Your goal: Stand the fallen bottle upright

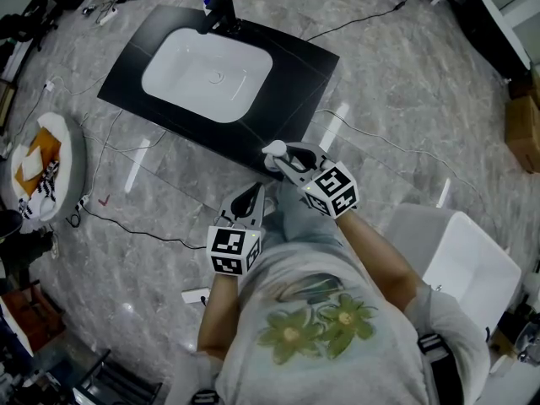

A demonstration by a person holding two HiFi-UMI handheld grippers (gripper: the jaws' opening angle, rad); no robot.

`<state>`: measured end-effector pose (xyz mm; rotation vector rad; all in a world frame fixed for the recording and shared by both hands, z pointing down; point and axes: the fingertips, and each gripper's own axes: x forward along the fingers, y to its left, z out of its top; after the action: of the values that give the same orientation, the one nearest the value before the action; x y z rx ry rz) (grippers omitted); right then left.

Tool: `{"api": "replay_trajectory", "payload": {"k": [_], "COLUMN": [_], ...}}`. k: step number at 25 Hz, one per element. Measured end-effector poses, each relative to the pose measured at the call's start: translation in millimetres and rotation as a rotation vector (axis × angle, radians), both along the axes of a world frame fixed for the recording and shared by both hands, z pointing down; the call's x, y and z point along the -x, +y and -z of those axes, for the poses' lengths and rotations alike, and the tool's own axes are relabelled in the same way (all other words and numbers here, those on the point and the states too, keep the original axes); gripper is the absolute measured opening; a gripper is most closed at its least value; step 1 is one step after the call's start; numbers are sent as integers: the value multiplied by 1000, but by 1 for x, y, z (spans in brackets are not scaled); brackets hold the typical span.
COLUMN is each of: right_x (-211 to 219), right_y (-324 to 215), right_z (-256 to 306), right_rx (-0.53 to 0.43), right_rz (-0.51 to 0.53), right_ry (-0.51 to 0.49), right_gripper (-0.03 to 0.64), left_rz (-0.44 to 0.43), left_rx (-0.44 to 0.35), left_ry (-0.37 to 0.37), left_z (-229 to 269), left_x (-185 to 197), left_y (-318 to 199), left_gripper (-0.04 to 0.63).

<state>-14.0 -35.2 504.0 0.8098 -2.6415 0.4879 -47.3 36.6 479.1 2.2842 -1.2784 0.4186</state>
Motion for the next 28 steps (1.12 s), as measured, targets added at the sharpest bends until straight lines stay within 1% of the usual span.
{"api": "replay_trajectory", "payload": {"k": [28], "right_x": [-7], "right_y": [25], "right_z": [-4], "right_rx": [40], "right_rz": [12], "right_ry": [11], "right_gripper": [124], "left_rz": [-10], "left_rx": [-10], "left_ry": [-1], "left_z": [3], "left_x": [-12], "left_y": [15], "left_gripper": [18]}}
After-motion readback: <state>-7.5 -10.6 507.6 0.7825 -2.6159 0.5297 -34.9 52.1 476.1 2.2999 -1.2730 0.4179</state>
